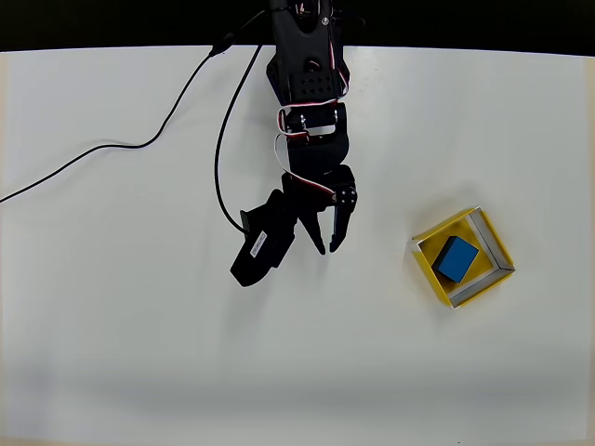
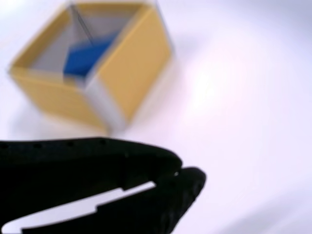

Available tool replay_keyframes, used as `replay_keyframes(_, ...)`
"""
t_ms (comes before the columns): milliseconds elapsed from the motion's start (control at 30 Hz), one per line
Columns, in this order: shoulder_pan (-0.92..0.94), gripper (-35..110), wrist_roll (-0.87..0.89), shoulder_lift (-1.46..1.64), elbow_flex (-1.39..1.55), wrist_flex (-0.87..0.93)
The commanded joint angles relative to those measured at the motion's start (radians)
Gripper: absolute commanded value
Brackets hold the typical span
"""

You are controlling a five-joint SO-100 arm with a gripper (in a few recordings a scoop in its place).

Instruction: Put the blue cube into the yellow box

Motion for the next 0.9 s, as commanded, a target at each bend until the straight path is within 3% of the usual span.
replay_keyframes(0,0.018,0,-0.002,0.166,0.020,0.189)
replay_keyframes(267,0.169,0,-0.058,0.391,0.253,0.328)
replay_keyframes(600,0.167,0,-0.009,0.551,0.282,0.808)
replay_keyframes(867,0.201,4,-0.005,0.551,0.284,0.830)
